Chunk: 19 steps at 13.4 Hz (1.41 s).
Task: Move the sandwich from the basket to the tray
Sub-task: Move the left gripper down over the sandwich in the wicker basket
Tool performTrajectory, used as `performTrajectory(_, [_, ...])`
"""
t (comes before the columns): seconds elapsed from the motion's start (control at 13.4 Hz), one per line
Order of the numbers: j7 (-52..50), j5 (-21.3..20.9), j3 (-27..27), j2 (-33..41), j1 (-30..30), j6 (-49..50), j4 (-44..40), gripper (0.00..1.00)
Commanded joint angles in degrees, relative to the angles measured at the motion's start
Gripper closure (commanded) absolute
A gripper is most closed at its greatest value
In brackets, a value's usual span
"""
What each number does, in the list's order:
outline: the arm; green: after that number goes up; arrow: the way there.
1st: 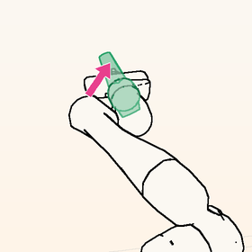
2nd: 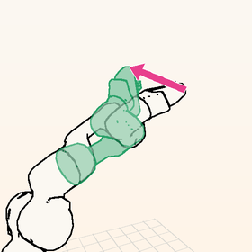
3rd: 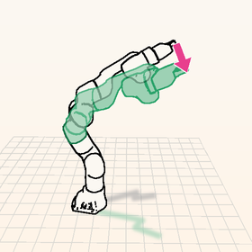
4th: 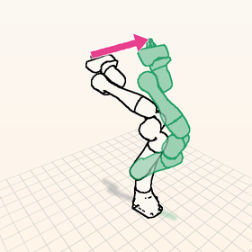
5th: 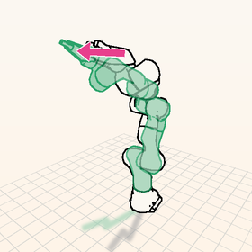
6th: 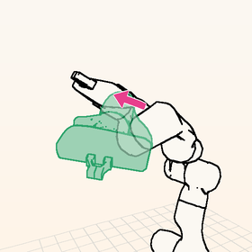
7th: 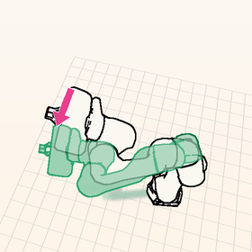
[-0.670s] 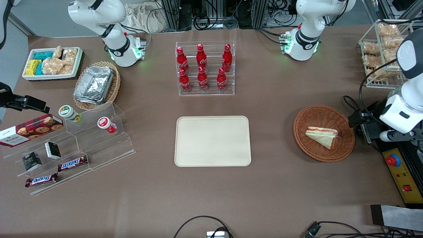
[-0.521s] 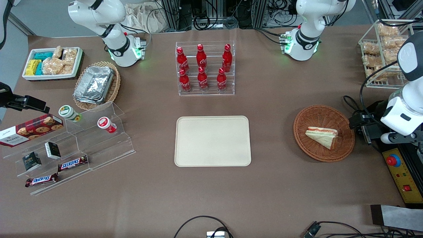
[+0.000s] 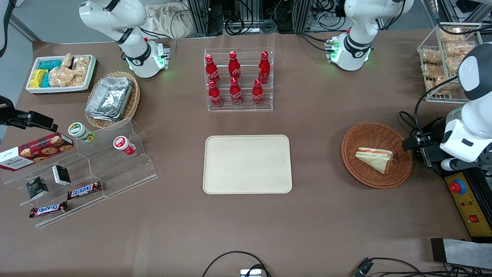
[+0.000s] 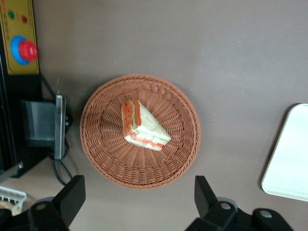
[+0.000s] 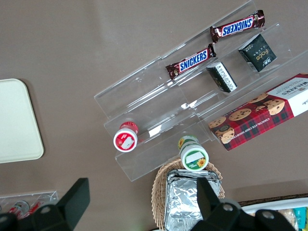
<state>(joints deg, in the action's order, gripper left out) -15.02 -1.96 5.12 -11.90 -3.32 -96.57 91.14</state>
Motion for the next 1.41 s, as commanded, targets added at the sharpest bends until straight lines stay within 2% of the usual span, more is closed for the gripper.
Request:
performTrajectory(0.0, [-7.7, 0.0, 0.4, -0.5, -2.4, -6.6, 5.6, 0.0])
performTrajectory(0.3, [-16.3, 0.1, 0.5, -0.7, -5.6, -22.2, 18.4, 0.0])
performTrajectory(0.52, [-23.7, 0.2, 0.7, -3.0, -5.5, -24.1, 19.8, 0.0])
performTrajectory(0.74, [-23.9, 0.4, 0.8, -4.2, -5.4, -26.1, 21.6, 0.0])
performTrajectory(0.89, [-24.0, 2.4, 0.9, -3.8, -5.2, -31.6, 25.9, 0.0])
performTrajectory(1.34, [-23.9, 2.6, 0.9, -5.2, -5.1, -41.0, 31.4, 0.0])
